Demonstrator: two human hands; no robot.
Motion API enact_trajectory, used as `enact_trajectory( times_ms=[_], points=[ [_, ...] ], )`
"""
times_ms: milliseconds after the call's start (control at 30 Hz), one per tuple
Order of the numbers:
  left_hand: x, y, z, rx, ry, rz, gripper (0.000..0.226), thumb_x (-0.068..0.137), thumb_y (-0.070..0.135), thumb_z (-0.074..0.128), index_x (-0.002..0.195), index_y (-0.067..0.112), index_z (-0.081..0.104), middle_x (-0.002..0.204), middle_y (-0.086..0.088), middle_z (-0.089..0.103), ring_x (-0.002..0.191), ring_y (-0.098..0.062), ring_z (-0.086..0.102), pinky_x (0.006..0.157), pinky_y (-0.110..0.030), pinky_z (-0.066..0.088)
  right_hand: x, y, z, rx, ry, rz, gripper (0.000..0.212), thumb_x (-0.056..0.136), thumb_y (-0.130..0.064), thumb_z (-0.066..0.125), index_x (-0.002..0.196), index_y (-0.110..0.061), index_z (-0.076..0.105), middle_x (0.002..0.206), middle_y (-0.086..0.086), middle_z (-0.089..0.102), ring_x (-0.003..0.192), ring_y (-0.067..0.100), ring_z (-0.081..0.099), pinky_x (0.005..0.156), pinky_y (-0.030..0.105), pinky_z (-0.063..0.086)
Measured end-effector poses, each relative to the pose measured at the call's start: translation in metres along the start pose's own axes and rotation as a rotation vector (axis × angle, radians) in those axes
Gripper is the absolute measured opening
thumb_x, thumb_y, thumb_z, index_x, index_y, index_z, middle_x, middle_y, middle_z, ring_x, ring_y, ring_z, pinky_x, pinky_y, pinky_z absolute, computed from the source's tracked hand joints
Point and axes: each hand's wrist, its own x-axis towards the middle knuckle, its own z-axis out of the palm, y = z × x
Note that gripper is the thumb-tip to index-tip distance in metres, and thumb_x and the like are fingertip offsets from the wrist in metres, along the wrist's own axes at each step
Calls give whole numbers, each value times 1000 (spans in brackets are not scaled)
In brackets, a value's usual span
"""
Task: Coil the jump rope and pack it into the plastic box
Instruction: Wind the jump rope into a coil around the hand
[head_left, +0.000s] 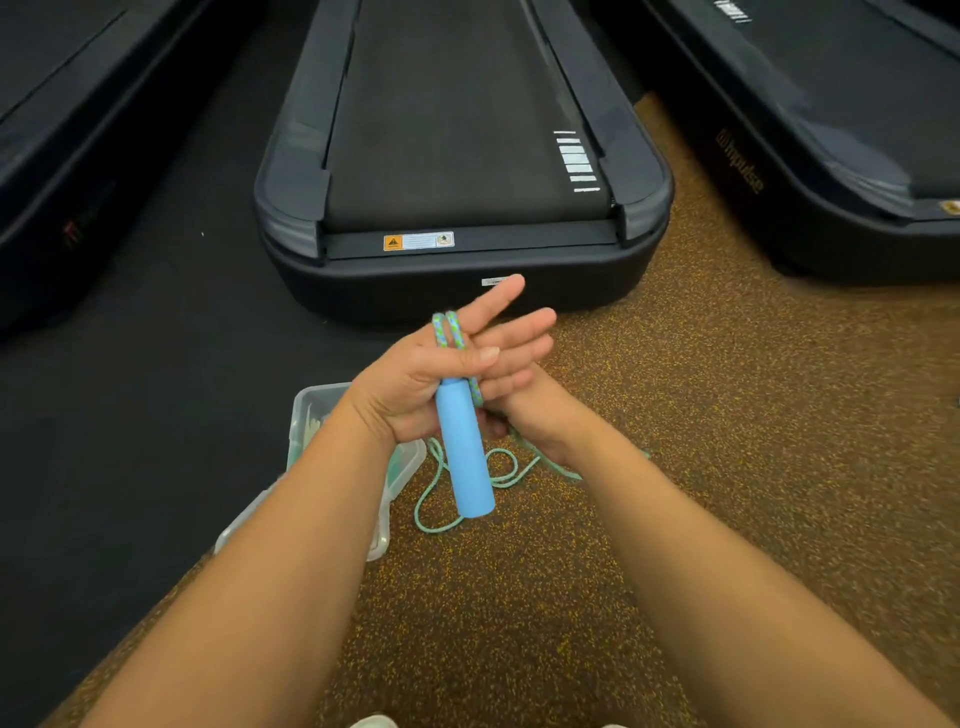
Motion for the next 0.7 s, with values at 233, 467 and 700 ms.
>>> enact_trajectory(
  times_ms=[233,467,700],
  points=[
    [3,3,-5,19,248,57,67,81,-6,47,144,14,38,142,-12,50,129,-25,49,109,-37,36,-15,-28,-17,-290,-183,87,38,95,-21,54,104,16,58,60,2,54,50,15,49,50,25,39],
    [-1,1,-10,178,246,-48,55,90,-5,46,143,11,39,140,-9,53,124,-21,55,102,-34,46,-14,-59,-28,-715,-196,-30,26,89,-25,60,108,-8,68,74,-11,59,70,12,56,71,33,49],
    [-2,0,-6,328,158,-93,51,90,4,48,140,5,42,132,-18,51,110,-27,47,99,-43,34,-37,-91,-41,-738,-168,-79,23,95,-10,49,85,-18,69,74,-15,71,79,15,64,81,31,51]
  ],
)
